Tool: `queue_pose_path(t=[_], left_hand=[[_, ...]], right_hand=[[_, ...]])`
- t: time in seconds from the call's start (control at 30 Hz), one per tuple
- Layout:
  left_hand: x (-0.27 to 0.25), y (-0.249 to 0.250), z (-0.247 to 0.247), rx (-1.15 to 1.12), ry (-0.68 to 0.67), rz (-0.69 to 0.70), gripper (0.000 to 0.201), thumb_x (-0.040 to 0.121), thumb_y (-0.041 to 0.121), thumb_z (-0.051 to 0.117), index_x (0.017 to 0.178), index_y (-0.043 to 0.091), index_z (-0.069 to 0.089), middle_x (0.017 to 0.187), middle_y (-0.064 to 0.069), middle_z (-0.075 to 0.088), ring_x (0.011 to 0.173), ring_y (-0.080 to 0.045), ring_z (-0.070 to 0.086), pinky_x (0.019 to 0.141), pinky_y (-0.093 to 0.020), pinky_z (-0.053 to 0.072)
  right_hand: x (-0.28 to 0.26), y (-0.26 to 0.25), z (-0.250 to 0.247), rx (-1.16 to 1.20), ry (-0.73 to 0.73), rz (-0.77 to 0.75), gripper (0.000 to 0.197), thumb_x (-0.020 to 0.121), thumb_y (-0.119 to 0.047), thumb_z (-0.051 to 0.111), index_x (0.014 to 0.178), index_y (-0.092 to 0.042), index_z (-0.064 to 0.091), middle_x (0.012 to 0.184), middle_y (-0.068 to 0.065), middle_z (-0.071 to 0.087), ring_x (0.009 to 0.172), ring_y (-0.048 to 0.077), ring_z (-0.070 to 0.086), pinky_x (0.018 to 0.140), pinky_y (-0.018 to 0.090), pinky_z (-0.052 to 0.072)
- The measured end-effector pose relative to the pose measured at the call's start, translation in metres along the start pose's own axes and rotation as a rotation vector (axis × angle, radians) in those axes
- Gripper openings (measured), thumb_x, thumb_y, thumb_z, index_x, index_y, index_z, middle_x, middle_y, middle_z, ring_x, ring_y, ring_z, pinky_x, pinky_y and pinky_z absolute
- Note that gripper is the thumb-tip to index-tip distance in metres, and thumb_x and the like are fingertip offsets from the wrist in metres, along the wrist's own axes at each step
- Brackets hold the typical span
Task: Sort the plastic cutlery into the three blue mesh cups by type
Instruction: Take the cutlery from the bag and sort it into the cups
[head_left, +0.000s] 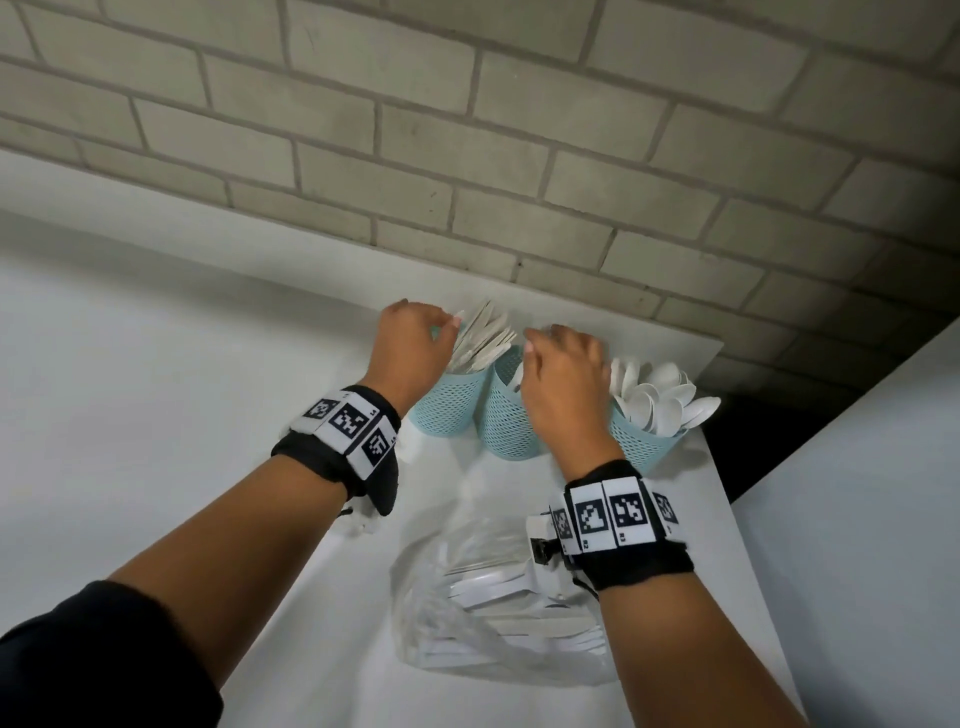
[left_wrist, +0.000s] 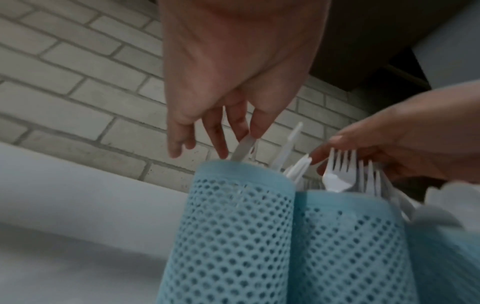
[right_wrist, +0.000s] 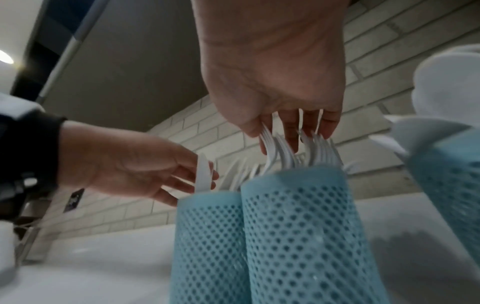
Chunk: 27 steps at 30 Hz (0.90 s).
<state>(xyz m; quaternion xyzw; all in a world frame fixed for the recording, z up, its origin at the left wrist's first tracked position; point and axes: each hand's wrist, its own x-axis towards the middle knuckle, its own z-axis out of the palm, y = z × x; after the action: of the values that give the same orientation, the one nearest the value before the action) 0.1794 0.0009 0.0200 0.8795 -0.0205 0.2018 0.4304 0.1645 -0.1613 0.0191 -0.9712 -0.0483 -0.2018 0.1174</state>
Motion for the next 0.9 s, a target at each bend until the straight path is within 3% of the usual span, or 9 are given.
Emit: queue_pose_path(t=[0.2, 0.27, 0.33, 0.43, 0.5, 0.6, 0.7, 0.8, 0.9], left_hand=[[-0.011, 0.009, 0.009, 0.039, -0.06, -0.02, 0.031, 0.093, 0.023, 0.054, 0.114, 0.005, 0.067, 0.117, -0.012, 0.067, 0.112, -0.025, 0.059, 0.098, -0.024, 0.038], [-0.014, 0.012, 0.008, 0.089, -0.081, 0.006, 0.034, 0.09, 0.021, 0.056, 0.121, 0.006, 0.062, 0.126, -0.011, 0.062, 0.124, -0.026, 0.049, 0.111, -0.027, 0.024], [-0.02, 0.016, 0.006, 0.174, -0.066, 0.073, 0.04, 0.087, 0.019, 0.058, 0.126, 0.009, 0.058, 0.13, -0.011, 0.058, 0.129, -0.026, 0.039, 0.114, -0.028, 0.012], [-0.039, 0.031, 0.003, 0.172, -0.026, 0.171, 0.033, 0.085, 0.018, 0.058, 0.117, 0.014, 0.063, 0.119, -0.01, 0.059, 0.12, -0.029, 0.043, 0.101, -0.027, 0.025], [-0.056, 0.043, 0.004, 0.083, -0.174, 0.167, 0.021, 0.085, 0.016, 0.057, 0.103, 0.015, 0.068, 0.106, -0.007, 0.063, 0.105, -0.025, 0.055, 0.093, -0.032, 0.042], [-0.083, 0.052, 0.015, 0.215, -0.552, 0.155, 0.015, 0.086, 0.02, 0.057, 0.09, 0.014, 0.07, 0.094, -0.004, 0.07, 0.092, -0.023, 0.063, 0.084, -0.036, 0.051], [-0.108, 0.05, 0.032, 0.4, -0.786, 0.175, 0.022, 0.087, 0.024, 0.057, 0.095, 0.005, 0.066, 0.102, -0.009, 0.068, 0.095, -0.025, 0.062, 0.082, -0.031, 0.049], [-0.132, 0.051, 0.04, 0.565, -0.939, 0.202, 0.026, 0.09, 0.026, 0.054, 0.099, 0.002, 0.059, 0.108, -0.014, 0.062, 0.099, -0.028, 0.058, 0.075, -0.029, 0.039], [-0.145, 0.051, 0.042, 0.587, -0.956, 0.192, 0.034, 0.091, 0.03, 0.052, 0.107, 0.0, 0.056, 0.112, -0.015, 0.06, 0.103, -0.029, 0.056, 0.076, -0.029, 0.039]], right_hand=[[0.0, 0.005, -0.005, -0.019, -0.186, -0.011, 0.046, 0.099, -0.023, 0.033, 0.145, -0.024, 0.03, 0.154, 0.0, 0.026, 0.139, 0.028, 0.021, 0.109, 0.046, 0.025], [-0.001, 0.006, -0.015, 0.043, -0.221, -0.008, 0.047, 0.098, -0.023, 0.037, 0.145, -0.026, 0.03, 0.155, -0.001, 0.023, 0.14, 0.029, 0.018, 0.11, 0.046, 0.022], [-0.004, 0.009, -0.028, 0.136, -0.137, 0.006, 0.047, 0.096, -0.021, 0.042, 0.141, -0.028, 0.037, 0.153, -0.001, 0.029, 0.137, 0.027, 0.022, 0.109, 0.043, 0.021], [-0.014, 0.013, -0.046, 0.331, 0.035, 0.066, 0.038, 0.092, -0.014, 0.047, 0.129, -0.02, 0.054, 0.138, 0.003, 0.051, 0.127, 0.025, 0.037, 0.104, 0.035, 0.03], [-0.024, 0.017, -0.058, 0.441, 0.048, 0.094, 0.029, 0.092, -0.012, 0.049, 0.118, -0.013, 0.062, 0.12, 0.006, 0.063, 0.111, 0.02, 0.053, 0.096, 0.029, 0.04], [-0.043, 0.026, -0.073, 0.376, -0.304, 0.169, 0.026, 0.094, -0.017, 0.052, 0.118, -0.014, 0.062, 0.118, 0.004, 0.063, 0.097, 0.011, 0.054, 0.077, 0.017, 0.037], [-0.064, 0.034, -0.078, 0.144, -0.71, 0.171, 0.039, 0.094, -0.029, 0.053, 0.129, -0.013, 0.054, 0.132, 0.007, 0.055, 0.113, 0.022, 0.055, 0.08, 0.023, 0.036], [-0.086, 0.038, -0.073, 0.042, -0.86, 0.215, 0.045, 0.095, -0.033, 0.049, 0.13, -0.006, 0.051, 0.128, 0.012, 0.056, 0.099, 0.023, 0.057, 0.071, 0.028, 0.041], [-0.102, 0.042, -0.059, 0.07, -0.894, 0.277, 0.031, 0.096, -0.036, 0.046, 0.106, -0.01, 0.059, 0.106, 0.008, 0.056, 0.089, 0.02, 0.052, 0.078, 0.031, 0.043]])
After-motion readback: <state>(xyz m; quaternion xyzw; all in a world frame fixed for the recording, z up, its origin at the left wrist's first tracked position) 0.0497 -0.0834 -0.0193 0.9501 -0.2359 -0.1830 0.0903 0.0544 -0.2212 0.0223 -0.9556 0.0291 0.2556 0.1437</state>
